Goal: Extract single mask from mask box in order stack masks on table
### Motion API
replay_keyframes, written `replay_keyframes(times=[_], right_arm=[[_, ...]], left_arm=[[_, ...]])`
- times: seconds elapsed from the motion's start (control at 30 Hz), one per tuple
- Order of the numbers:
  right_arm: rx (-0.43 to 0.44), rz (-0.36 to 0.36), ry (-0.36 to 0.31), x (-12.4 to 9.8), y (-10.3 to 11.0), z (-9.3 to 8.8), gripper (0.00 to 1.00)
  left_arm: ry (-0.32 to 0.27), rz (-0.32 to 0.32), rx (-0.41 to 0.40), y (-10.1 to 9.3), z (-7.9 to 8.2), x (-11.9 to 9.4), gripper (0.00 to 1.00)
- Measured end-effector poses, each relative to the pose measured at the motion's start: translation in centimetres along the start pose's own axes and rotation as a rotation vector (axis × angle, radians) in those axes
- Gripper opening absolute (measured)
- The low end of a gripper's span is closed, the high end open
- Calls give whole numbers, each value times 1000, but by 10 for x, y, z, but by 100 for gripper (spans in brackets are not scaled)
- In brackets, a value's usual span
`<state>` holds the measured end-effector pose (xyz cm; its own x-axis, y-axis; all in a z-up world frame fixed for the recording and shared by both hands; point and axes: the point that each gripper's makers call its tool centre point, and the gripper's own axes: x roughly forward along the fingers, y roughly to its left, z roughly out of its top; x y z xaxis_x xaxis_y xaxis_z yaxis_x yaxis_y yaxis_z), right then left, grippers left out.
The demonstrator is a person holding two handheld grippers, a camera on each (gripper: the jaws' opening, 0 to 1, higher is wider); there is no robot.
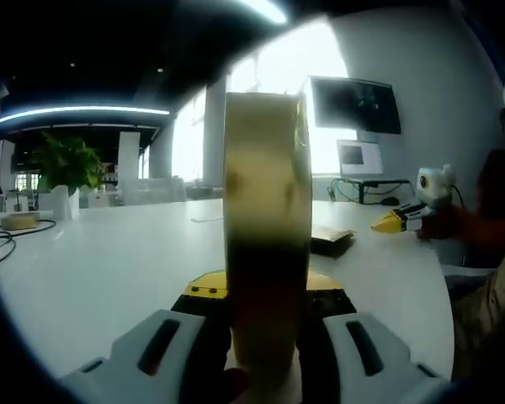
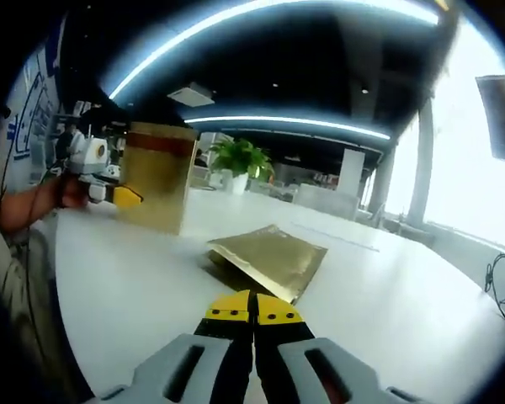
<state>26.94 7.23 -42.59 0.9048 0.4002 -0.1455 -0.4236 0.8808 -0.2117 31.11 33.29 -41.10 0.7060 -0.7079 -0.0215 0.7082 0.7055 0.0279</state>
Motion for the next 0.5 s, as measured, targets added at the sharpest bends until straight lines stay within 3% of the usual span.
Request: replay_keyframes(times=[0.5], right_arm=[[60, 8, 20, 4, -9, -7, 0]], left_arm=[[0, 2, -1, 2, 0, 0, 20]])
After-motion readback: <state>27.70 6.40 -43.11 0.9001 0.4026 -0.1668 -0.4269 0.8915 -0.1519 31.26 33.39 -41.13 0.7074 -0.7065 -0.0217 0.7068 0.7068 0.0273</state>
